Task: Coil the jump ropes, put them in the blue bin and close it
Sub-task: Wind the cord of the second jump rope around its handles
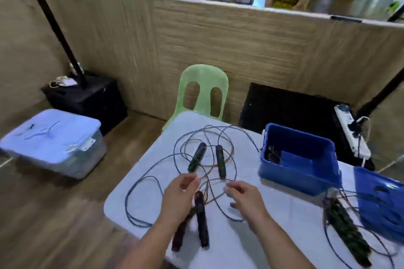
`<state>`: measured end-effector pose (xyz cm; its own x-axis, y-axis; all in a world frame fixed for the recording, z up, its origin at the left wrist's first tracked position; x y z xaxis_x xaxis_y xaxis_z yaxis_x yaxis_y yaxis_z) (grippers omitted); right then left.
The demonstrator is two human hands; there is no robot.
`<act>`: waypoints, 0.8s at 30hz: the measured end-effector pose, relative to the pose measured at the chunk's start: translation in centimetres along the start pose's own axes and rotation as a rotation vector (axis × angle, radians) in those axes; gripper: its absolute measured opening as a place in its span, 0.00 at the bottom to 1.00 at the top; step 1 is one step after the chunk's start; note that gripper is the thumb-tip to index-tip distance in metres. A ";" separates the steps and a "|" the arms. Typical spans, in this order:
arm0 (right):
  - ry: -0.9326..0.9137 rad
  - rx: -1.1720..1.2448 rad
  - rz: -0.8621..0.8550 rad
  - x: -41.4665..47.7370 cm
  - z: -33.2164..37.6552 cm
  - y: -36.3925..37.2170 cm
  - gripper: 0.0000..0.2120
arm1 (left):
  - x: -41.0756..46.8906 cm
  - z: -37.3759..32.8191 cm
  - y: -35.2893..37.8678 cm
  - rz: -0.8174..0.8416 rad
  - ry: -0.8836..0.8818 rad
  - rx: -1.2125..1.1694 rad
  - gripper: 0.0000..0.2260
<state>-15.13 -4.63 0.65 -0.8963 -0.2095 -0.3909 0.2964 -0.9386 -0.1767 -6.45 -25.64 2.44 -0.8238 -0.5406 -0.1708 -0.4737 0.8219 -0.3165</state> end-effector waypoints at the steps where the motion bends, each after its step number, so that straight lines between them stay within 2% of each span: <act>1: 0.022 0.006 0.004 0.0 -0.5 1.0 0.03 | 0.0 0.6 -0.4 0.003 -0.002 0.026 0.03; 7: 0.093 -0.095 0.063 0.5 -3.4 4.5 0.01 | -0.2 4.3 -1.6 -0.003 -0.081 0.132 0.04; 12: 0.176 -0.202 0.138 0.8 -5.0 5.8 0.18 | -0.7 6.0 -1.8 0.014 -0.126 0.244 0.11; 17: 0.183 -0.282 0.156 1.4 -5.3 6.6 0.23 | -1.4 7.3 -1.5 0.045 -0.189 0.370 0.16; 24: 0.137 -0.479 0.251 1.1 -5.0 8.9 0.20 | -1.6 8.3 -0.9 0.089 -0.246 0.502 0.21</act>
<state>-11.86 -11.81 -5.89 -0.7370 -0.3431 -0.5823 0.6411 -0.6278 -0.4415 -2.11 -27.04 -4.71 -0.7281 -0.5487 -0.4109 -0.1497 0.7122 -0.6858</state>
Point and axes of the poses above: each hand's wrist, its own x-axis towards the middle knuckle, its own y-axis out of the palm, z = x × y, the point moved 6 cm from there along x, towards the middle knuckle, and after that the axes turned 1 degree about x, right-handed, at the moved point
